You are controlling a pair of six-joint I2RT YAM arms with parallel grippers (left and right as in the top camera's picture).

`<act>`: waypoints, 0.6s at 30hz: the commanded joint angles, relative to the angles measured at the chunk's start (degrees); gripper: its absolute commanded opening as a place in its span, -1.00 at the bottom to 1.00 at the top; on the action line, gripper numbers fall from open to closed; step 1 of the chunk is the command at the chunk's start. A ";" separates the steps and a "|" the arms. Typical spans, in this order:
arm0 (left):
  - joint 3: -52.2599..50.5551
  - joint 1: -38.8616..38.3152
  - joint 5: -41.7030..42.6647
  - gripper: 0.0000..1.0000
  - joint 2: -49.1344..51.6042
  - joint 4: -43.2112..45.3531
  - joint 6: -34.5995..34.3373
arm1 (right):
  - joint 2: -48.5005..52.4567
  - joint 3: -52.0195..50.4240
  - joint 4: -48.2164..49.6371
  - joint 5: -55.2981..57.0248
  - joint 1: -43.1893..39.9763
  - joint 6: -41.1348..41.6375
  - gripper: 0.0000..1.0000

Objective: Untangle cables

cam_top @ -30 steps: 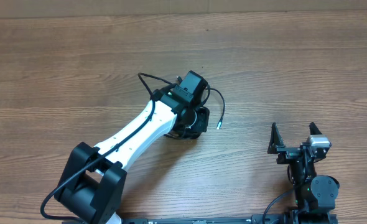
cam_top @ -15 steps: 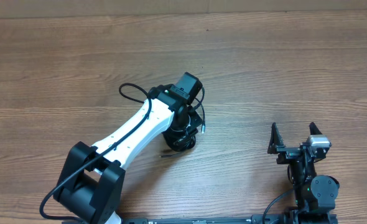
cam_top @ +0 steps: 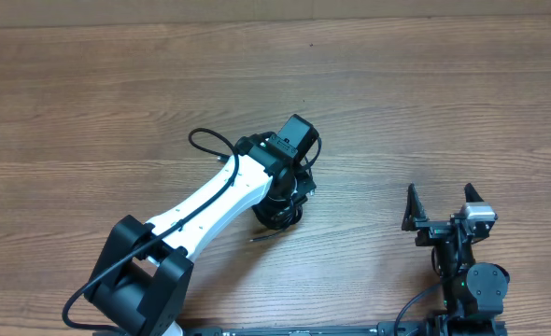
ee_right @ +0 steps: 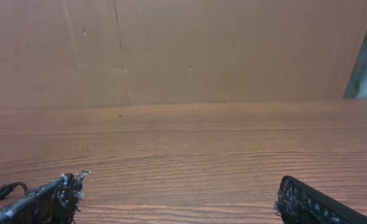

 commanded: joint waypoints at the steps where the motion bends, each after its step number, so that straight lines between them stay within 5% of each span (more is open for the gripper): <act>1: 1.11 -0.33 -3.13 -0.92 -1.84 -0.09 0.00 | -0.52 -0.61 0.37 0.17 -0.17 -0.26 1.00; 11: 1.14 -0.15 -3.93 -0.92 -1.84 -0.28 7.10 | -0.52 -0.61 0.37 0.17 -0.17 -0.26 1.00; 18: 1.14 -0.17 -1.92 -0.92 -1.84 -0.37 -1.40 | -0.52 -0.61 0.37 0.17 -0.17 -0.26 1.00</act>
